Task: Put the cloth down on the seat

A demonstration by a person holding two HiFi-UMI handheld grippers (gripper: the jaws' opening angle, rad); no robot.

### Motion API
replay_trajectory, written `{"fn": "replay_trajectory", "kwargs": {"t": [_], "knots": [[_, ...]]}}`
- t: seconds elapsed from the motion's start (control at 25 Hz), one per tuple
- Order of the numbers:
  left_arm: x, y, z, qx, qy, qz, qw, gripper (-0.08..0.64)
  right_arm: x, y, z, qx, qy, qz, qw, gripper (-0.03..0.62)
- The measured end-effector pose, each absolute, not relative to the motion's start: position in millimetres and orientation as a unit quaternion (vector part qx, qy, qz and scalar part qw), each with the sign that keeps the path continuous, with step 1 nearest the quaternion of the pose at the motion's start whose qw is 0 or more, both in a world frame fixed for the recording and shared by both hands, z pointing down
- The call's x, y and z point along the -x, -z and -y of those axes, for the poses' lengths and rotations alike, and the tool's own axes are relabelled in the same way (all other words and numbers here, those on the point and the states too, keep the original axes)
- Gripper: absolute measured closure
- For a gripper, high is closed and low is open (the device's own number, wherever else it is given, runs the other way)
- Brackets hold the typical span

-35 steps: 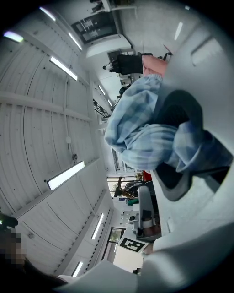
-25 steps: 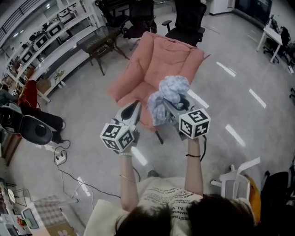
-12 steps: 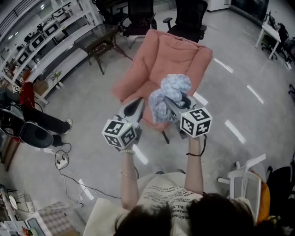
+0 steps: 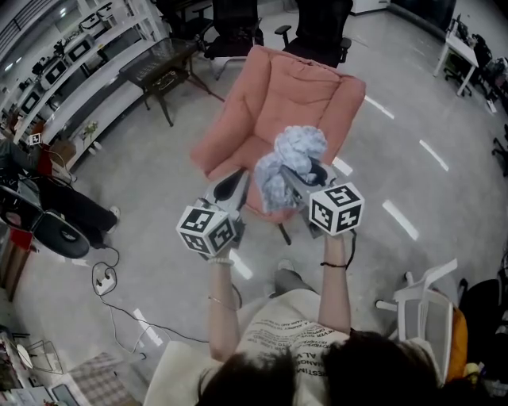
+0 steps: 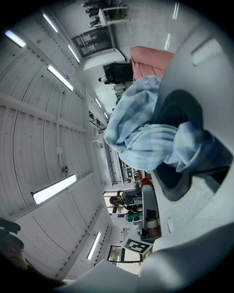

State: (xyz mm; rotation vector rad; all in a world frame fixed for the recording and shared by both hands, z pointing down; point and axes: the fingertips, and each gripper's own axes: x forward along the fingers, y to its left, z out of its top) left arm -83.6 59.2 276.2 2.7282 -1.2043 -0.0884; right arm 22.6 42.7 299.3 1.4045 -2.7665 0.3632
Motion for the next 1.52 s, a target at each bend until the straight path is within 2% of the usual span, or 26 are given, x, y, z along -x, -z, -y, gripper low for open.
{"fn": "replay_trajectory", "kwargs": {"t": [1.0,1.52], "knots": [[91,-297,79,-0.889,0.024,0.443,0.114,0.561,-16,-326,114,-0.413,-0.161,0.895,0.052,0.390],[105,-314,114,-0.872,0.011,0.469,0.139,0.561,5,-335,154,-0.378,-0.176,0.906,0.064,0.390]]}}
